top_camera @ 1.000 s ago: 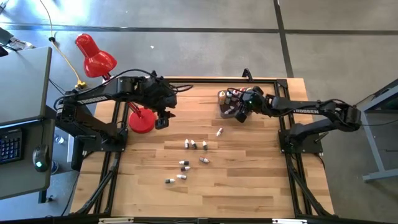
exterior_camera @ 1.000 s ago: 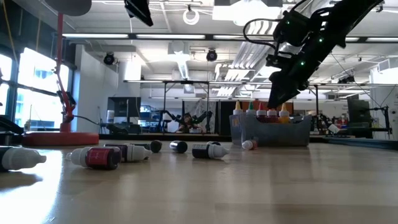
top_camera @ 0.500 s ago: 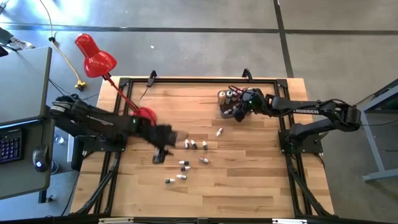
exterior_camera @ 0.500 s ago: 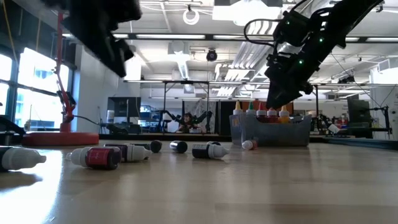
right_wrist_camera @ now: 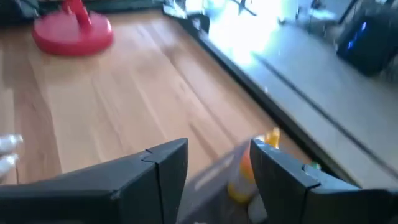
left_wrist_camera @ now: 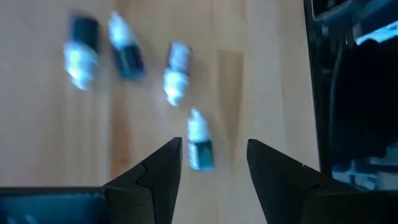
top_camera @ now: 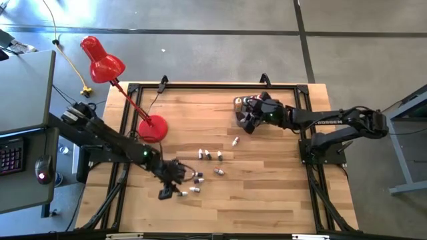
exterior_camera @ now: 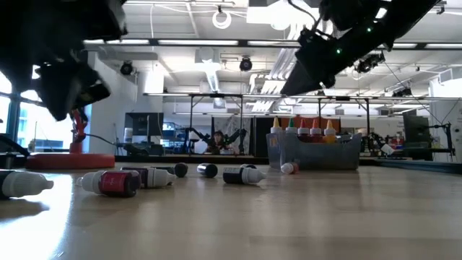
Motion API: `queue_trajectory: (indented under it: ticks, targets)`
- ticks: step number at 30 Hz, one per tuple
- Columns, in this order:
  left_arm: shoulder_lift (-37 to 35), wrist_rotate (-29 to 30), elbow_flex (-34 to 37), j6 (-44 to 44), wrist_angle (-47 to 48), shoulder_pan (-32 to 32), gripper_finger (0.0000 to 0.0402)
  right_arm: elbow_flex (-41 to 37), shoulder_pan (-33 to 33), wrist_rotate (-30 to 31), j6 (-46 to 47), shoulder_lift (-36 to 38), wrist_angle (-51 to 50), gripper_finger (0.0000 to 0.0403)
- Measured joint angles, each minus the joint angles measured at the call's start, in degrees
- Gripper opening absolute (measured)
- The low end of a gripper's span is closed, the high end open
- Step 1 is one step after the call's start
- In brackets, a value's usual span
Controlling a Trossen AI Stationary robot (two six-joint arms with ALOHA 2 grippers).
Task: Pick & Place food coloring
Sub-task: Put the bottom small green food coloring bottle into the bin
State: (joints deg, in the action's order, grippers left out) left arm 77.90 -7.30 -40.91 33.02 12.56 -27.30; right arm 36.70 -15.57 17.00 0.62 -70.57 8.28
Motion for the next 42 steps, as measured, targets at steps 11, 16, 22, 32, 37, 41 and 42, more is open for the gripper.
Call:
queue_trajectory:
  ticks: [11,16,22,32,37,41,42]
  targets:
    - [10.3,4.0,-0.3,7.4,-2.4,-5.5,0.0179,0.0,-0.2,0.0,-3.0,0.0,6.8,0.0167]
    - [12.5,6.9,-0.5,5.2,-2.4,-5.4,0.0179,0.0,-0.2,0.0,-3.6,0.0,6.7,0.0167]
    - [13.2,8.0,-0.4,1.3,-2.6,-5.4,0.0179,0.0,-0.2,-0.7,-3.5,0.0,4.8,0.0167]
    - [13.5,15.2,-1.2,-11.7,-1.8,-5.3,0.0179,0.0,-0.2,-1.8,-3.6,0.0,1.4,0.0167]
    - [13.5,15.7,-1.2,-17.5,-2.5,-5.3,0.0179,0.0,-0.2,-1.8,-3.6,0.0,1.5,0.0167]
    - [13.5,16.2,-1.2,-24.2,-3.0,-5.3,0.0179,0.0,-0.2,-1.8,-3.6,0.0,1.5,0.0167]
    - [13.5,17.4,-1.2,-26.0,-3.2,-5.3,0.0179,0.0,-0.2,-1.8,-3.6,0.0,1.5,0.0167]
